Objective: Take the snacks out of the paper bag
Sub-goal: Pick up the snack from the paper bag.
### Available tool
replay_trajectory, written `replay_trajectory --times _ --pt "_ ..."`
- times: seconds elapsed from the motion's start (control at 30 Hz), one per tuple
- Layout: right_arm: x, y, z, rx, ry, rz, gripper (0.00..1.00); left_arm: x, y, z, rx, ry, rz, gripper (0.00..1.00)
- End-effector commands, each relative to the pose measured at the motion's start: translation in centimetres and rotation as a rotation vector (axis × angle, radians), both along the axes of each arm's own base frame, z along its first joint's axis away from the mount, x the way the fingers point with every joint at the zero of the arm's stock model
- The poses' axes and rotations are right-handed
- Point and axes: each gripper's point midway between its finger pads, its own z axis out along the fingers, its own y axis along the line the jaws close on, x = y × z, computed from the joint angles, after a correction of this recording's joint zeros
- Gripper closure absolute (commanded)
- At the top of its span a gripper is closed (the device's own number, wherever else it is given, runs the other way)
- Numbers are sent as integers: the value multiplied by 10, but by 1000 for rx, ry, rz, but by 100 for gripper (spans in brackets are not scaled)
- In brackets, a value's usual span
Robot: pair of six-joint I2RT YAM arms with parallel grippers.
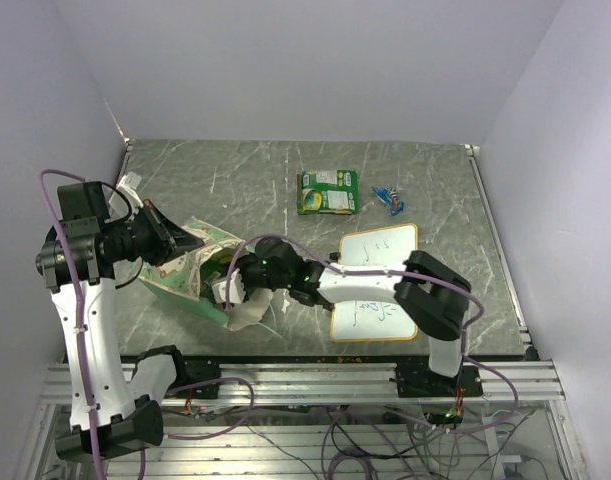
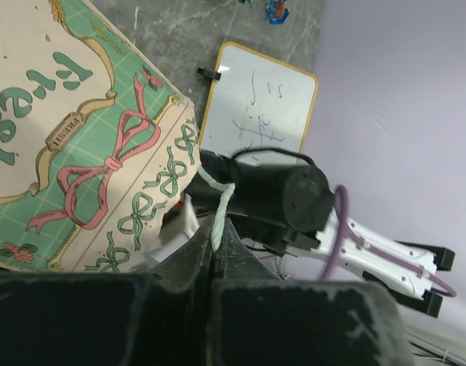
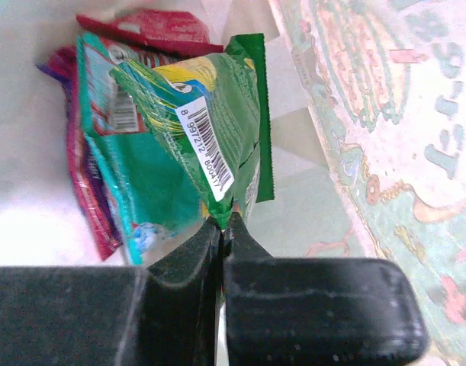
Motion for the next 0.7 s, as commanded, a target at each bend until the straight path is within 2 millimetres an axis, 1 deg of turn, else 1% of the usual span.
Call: replay_trajectory --times 0.0,0.1,0.17,0.3,0.37,0.43,0.53,0.67 --pt "-35 -11 27 66 233 24 100 17 4 16 6 -90 31 93" --pt "-51 -18 45 105 348 34 100 23 5 16 -2 -99 45 93" --pt "-56 -23 52 134 427 8 100 25 5 15 -11 -94 56 93" --pt "-48 -26 65 166 618 -153 100 32 6 17 -29 -103 73 93" --pt "-50 -29 72 158 694 -197 100 36 8 17 -27 -98 89 93" --pt "-58 -36 82 147 771 -223 100 39 12 14 -14 -74 112 93" --pt "-70 -50 102 153 864 -248 100 41 19 8 16 -36 154 93" --pt "-80 -76 132 180 981 -339 100 45 23 1 16 9 186 93"
